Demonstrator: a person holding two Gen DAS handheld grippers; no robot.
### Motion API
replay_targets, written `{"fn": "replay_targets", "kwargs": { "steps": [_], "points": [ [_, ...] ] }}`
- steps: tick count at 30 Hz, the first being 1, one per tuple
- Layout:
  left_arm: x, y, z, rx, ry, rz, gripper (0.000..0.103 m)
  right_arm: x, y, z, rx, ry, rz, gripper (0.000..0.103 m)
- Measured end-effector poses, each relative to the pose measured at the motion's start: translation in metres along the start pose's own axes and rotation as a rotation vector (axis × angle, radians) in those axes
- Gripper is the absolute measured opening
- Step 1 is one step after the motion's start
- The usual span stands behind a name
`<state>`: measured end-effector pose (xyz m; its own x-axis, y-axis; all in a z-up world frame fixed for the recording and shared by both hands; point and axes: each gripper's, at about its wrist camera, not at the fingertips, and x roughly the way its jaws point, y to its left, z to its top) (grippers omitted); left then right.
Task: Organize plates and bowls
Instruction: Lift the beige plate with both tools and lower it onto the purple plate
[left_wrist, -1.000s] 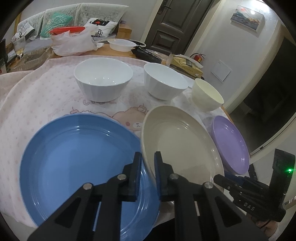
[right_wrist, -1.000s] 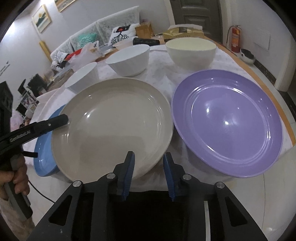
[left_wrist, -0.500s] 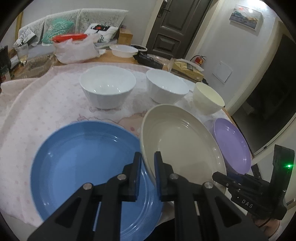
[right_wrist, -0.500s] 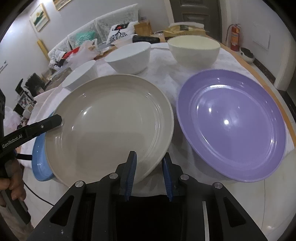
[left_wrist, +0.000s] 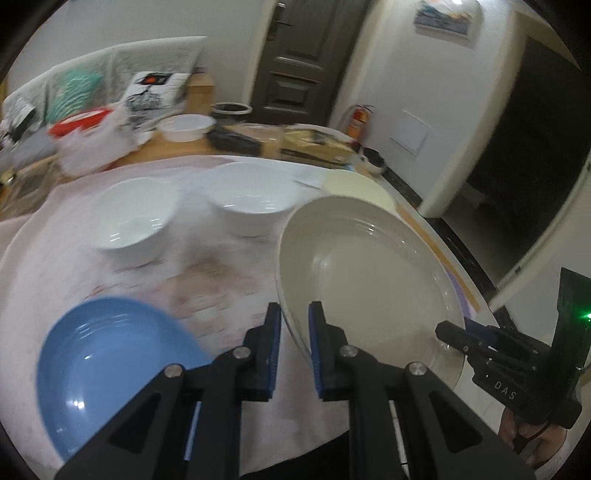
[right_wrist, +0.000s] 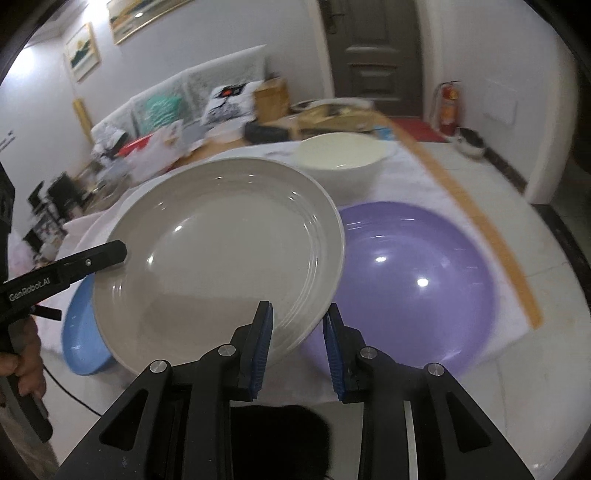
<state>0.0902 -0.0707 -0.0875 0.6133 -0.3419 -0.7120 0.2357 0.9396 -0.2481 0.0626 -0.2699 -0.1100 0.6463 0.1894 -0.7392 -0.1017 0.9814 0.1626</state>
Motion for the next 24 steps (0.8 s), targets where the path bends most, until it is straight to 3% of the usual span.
{"fn": "replay_targets", "kwargs": {
  "steps": [5, 11, 24],
  "points": [
    [0.032, -0.044, 0.009, 0.070, 0.028, -0.034, 0.013, -0.009, -0.044, 0.000, 0.048, -0.013, -0.092, 0.023],
    [0.072, -0.080, 0.010, 0.141, 0.101, -0.024, 0.013, -0.009, -0.086, -0.002, 0.084, -0.005, -0.165, 0.022],
    [0.102, -0.099, 0.002, 0.259, 0.151, 0.093, 0.014, 0.008, -0.094, -0.007, 0.060, 0.049, -0.200, 0.022]
  ]
}}
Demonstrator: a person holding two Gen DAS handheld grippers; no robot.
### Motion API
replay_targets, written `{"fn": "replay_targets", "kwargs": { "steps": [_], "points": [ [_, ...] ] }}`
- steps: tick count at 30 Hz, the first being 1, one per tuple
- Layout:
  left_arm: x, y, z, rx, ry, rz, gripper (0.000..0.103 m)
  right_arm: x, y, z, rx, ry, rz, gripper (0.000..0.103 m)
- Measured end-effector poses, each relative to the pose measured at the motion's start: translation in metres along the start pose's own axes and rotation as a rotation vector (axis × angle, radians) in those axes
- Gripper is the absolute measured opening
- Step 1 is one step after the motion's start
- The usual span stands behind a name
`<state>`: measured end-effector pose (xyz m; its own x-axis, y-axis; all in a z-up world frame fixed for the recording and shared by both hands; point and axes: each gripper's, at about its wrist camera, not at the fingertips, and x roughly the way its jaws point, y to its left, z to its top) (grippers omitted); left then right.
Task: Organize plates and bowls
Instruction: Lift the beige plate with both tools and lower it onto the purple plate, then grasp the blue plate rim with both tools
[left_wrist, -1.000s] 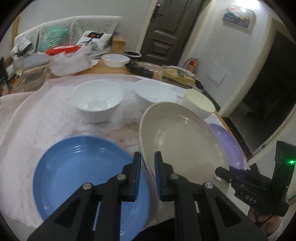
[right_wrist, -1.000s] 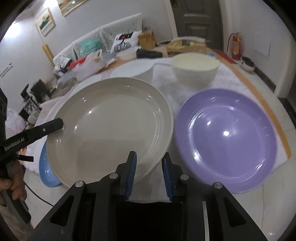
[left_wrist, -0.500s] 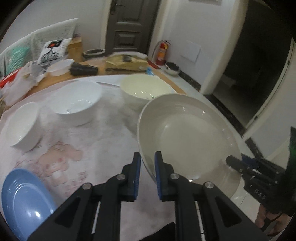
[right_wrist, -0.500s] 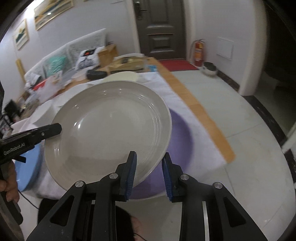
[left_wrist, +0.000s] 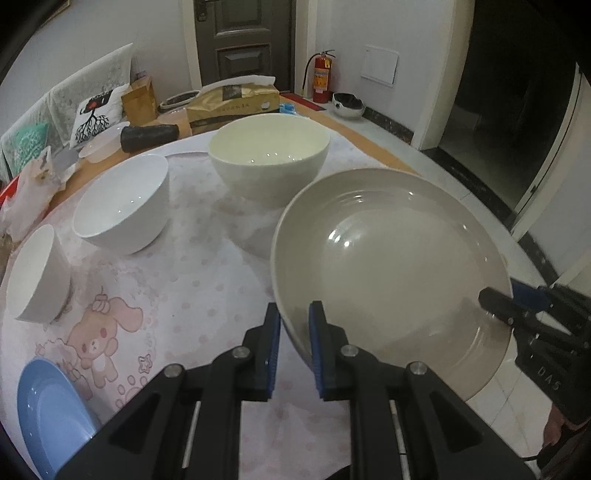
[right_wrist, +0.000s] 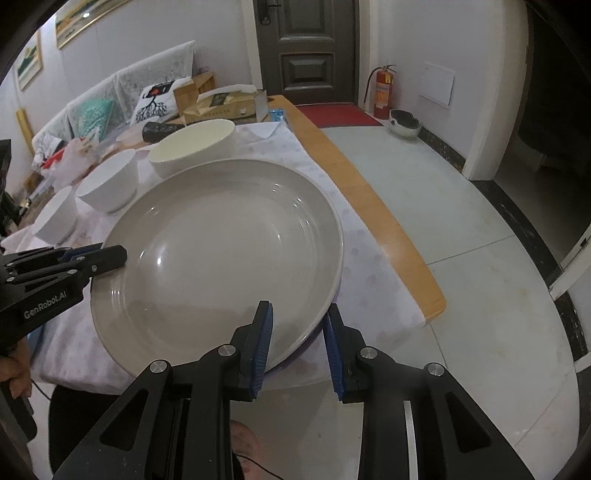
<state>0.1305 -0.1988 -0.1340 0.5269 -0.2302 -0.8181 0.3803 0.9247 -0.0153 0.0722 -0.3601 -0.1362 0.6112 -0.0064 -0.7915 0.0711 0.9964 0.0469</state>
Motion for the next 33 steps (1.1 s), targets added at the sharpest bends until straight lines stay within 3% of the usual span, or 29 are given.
{"fn": "replay_targets", "kwargs": {
  "steps": [17, 22, 25, 27, 30, 33],
  "points": [
    [0.002, 0.001, -0.002, 0.008, 0.003, 0.007, 0.014, 0.005, 0.003, 0.002, 0.000, 0.011, -0.023, 0.026],
    [-0.023, 0.024, -0.001, -0.063, -0.039, -0.031, 0.017, -0.013, 0.004, 0.006, -0.007, -0.037, -0.025, 0.046],
    [-0.045, 0.047, -0.006, -0.113, -0.070, -0.033, 0.018, -0.032, 0.017, 0.010, -0.045, -0.097, 0.039, 0.052],
    [-0.061, 0.066, -0.012, -0.149, -0.090, -0.026, 0.018, -0.042, 0.028, 0.013, -0.069, -0.128, 0.082, 0.065],
    [-0.083, 0.097, -0.025, -0.204, -0.104, -0.015, 0.026, -0.057, 0.055, 0.017, -0.127, -0.175, 0.153, 0.079],
    [-0.106, 0.131, -0.043, -0.256, -0.122, 0.032, 0.028, -0.066, 0.089, 0.020, -0.187, -0.199, 0.235, 0.094]
  ]
}}
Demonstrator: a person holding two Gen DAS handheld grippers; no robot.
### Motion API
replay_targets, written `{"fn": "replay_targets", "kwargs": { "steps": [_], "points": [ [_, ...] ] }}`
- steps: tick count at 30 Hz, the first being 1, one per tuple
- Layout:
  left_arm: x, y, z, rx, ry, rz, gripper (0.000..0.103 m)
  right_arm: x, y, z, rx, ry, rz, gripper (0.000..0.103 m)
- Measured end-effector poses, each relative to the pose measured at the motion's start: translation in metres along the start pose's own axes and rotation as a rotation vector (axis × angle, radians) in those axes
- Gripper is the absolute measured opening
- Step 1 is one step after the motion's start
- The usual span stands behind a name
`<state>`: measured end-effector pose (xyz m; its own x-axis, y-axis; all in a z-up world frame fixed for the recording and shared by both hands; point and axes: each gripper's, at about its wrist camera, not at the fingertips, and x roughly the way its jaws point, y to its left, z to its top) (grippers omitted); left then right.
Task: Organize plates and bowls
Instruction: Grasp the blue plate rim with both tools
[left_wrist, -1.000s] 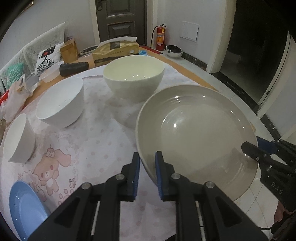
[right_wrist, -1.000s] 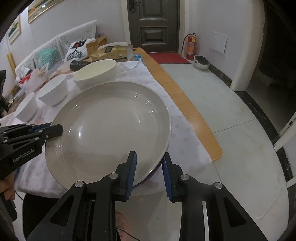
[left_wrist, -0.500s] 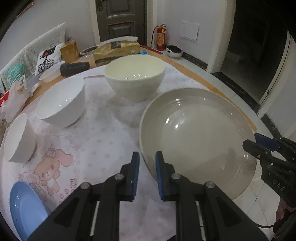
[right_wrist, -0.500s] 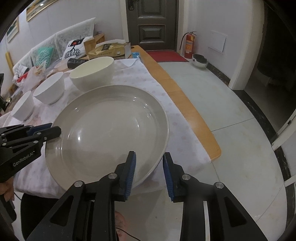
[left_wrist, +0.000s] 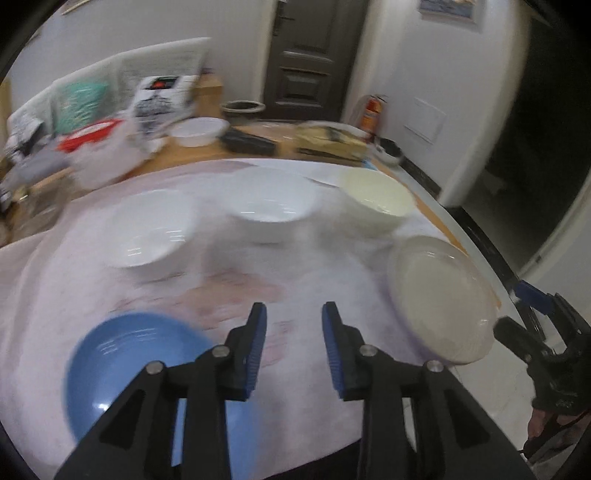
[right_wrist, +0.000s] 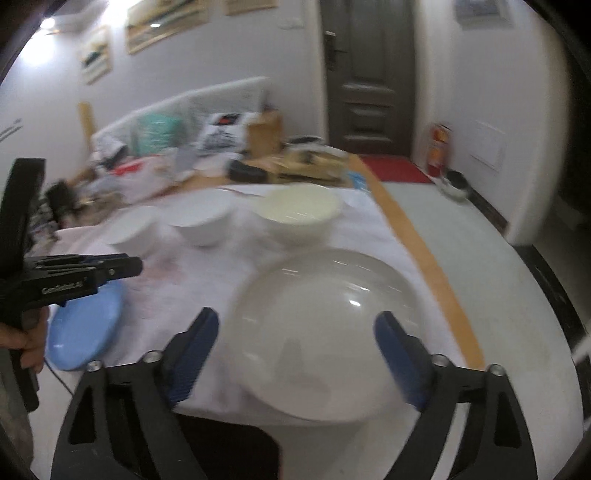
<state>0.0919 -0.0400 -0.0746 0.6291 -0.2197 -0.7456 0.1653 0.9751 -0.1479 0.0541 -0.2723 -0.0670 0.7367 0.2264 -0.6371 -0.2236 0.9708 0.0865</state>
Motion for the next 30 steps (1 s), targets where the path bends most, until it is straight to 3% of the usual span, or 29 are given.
{"fn": "replay_targets", "kwargs": {
  "steps": [4, 8, 16, 20, 22, 24, 28, 30],
  "points": [
    [-0.025, 0.049, -0.013, -0.043, -0.025, 0.083, 0.037, 0.005, 0.046, 0.007, -0.076, -0.036, 0.091, 0.099],
    [-0.046, 0.102, -0.033, -0.096, -0.037, 0.145, 0.055, 0.019, 0.095, 0.009, -0.143, -0.009, 0.196, 0.099],
    [-0.045, 0.177, -0.081, -0.258, -0.007, 0.145, 0.056, 0.068, 0.162, -0.004, -0.182, 0.127, 0.235, 0.096],
    [-0.032, 0.192, -0.099, -0.305, 0.025, 0.101, 0.042, 0.099, 0.179, -0.016, -0.169, 0.242, 0.240, 0.070],
    [-0.025, 0.195, -0.105, -0.316, 0.039, 0.085, 0.037, 0.112, 0.184, -0.022, -0.162, 0.294, 0.228, 0.064],
    [-0.019, 0.197, -0.109, -0.319, 0.047, 0.074, 0.028, 0.120, 0.187, -0.026, -0.156, 0.326, 0.226, 0.050],
    [-0.014, 0.199, -0.112, -0.315, 0.048, 0.060, 0.021, 0.129, 0.190, -0.031, -0.152, 0.368, 0.213, 0.036],
    [-0.012, 0.202, -0.112, -0.316, 0.048, 0.063, 0.013, 0.132, 0.193, -0.032, -0.158, 0.383, 0.208, 0.023]
  ]
}}
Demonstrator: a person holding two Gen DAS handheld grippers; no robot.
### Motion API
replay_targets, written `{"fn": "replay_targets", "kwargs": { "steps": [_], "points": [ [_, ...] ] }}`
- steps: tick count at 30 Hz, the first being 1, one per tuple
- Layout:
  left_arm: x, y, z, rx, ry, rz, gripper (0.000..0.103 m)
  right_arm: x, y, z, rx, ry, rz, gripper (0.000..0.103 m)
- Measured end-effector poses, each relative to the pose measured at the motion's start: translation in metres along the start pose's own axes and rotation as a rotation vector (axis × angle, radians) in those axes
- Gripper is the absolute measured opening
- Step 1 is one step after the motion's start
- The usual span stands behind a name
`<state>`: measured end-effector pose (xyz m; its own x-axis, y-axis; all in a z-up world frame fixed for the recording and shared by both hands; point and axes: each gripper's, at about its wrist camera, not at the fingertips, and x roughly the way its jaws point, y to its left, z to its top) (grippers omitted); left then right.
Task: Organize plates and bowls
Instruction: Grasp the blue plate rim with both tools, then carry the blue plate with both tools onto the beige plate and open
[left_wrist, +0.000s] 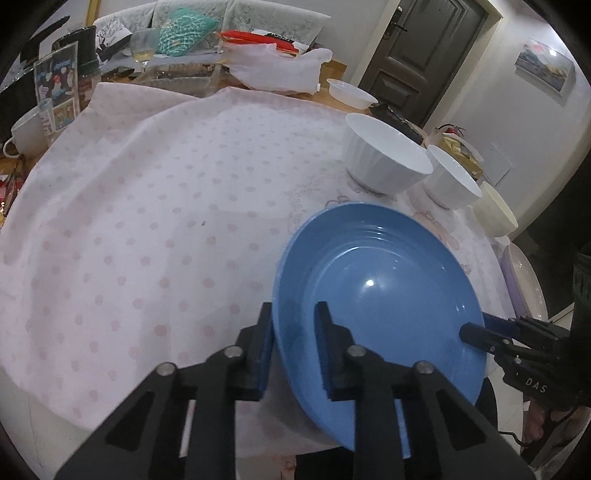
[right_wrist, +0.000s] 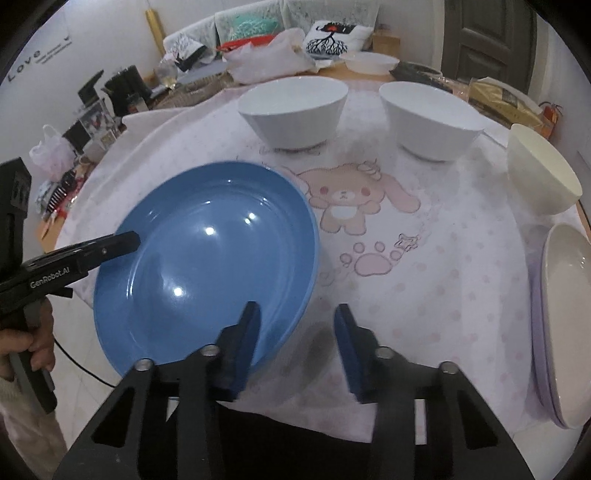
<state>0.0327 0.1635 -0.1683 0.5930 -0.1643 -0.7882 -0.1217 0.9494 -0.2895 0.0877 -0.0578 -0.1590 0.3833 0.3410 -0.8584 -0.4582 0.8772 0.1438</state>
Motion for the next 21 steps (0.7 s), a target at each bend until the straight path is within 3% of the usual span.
{"fn": "replay_targets", "kwargs": {
  "steps": [4, 21],
  "points": [
    [0.002, 0.003, 0.002, -0.012, -0.006, -0.006, 0.009, 0.001, 0.003, 0.002, -0.003, 0.013, 0.003, 0.013],
    [-0.011, -0.015, 0.014, 0.026, -0.025, -0.005, 0.008, -0.013, -0.005, 0.007, 0.016, -0.021, 0.002, 0.013]
  ]
}}
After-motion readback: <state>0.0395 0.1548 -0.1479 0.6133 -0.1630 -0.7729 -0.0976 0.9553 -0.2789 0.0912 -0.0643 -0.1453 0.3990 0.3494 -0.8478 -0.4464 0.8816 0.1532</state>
